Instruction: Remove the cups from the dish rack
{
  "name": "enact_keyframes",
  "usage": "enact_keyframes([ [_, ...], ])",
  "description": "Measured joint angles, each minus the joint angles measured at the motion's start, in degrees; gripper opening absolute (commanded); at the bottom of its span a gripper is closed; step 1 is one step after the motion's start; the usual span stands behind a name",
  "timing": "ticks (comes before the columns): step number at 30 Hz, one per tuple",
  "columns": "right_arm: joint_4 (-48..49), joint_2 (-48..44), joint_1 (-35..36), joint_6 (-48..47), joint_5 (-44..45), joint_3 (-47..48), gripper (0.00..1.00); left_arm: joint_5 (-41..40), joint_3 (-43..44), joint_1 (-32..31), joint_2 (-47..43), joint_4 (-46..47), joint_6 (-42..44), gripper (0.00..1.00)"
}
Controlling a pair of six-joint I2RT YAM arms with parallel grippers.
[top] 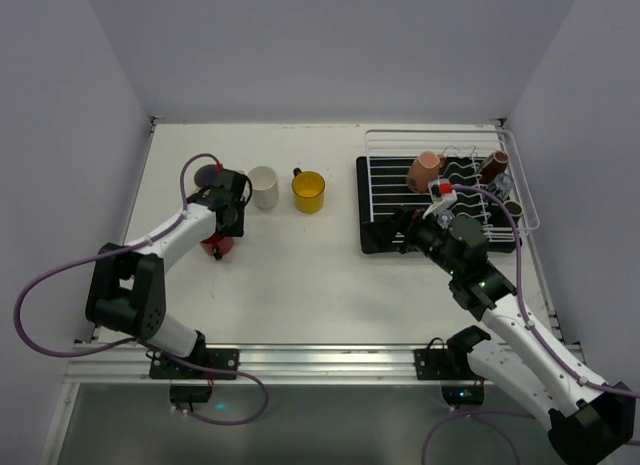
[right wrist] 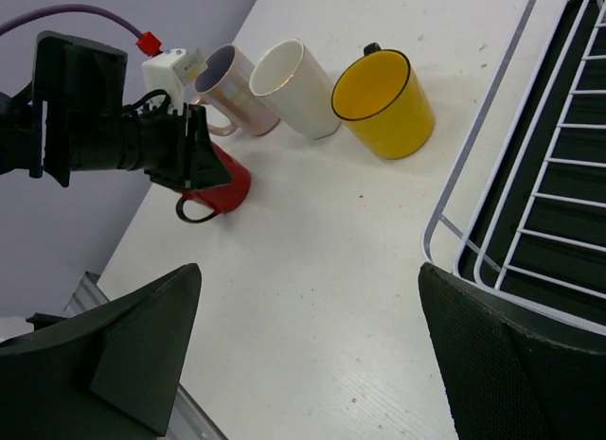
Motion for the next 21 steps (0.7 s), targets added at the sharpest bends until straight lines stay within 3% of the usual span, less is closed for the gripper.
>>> enact_keyframes([
  [3,-0.8,0.0,0.0,-0.3,0.7,0.0,0.99,-0.6,0.0,0.0,-0.2,0.1,0.5,0.48],
  [10,-7.1,0.5,0.0,-2.8,7.3,2.6,0.99,0.2,0.2,0.0,-6.3,0.1,0.9,0.8],
  [16,-13.7,5.3,-0.6,-7.8,22.0,11.7,0.99,6.0,2.1,0.0,-20.4,3.2,0.5,0.87],
  [21,-16.0,13.4,-4.7,-10.3,29.6,17.4,0.99,20.7,-2.0,0.0,-35.1,11.1,-1.1,0.9],
])
